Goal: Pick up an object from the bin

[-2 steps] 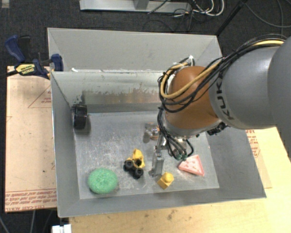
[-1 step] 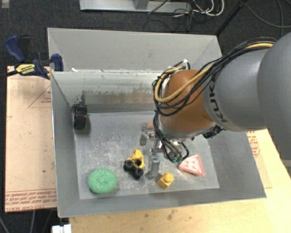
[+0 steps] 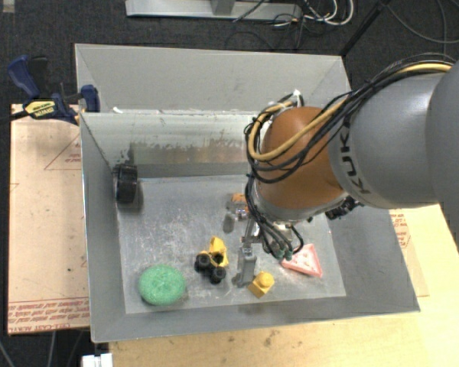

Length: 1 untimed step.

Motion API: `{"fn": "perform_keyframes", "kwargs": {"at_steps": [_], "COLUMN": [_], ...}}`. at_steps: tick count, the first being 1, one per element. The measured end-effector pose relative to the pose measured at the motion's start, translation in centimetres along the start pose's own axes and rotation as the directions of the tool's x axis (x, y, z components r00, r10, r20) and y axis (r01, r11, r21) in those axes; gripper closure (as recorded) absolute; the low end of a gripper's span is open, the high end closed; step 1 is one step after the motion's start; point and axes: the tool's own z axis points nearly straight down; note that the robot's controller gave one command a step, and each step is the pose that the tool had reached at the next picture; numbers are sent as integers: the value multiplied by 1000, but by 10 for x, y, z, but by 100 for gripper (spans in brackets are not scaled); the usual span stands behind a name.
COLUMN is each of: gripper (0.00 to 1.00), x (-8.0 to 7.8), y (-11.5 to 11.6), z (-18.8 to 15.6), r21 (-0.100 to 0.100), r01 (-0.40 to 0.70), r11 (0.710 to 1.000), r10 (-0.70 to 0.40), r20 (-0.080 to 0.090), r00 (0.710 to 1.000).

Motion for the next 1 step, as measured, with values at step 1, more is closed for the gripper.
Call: {"fn": "perform_keyframes", "kwargs": {"at_steps": [1], "gripper": [0], "x": [-48], "y": [16], "z": [10], "r21": [0], "r01": [118], "r11": [993], "r10": [-118], "r20": [32], "r00": [992]}}
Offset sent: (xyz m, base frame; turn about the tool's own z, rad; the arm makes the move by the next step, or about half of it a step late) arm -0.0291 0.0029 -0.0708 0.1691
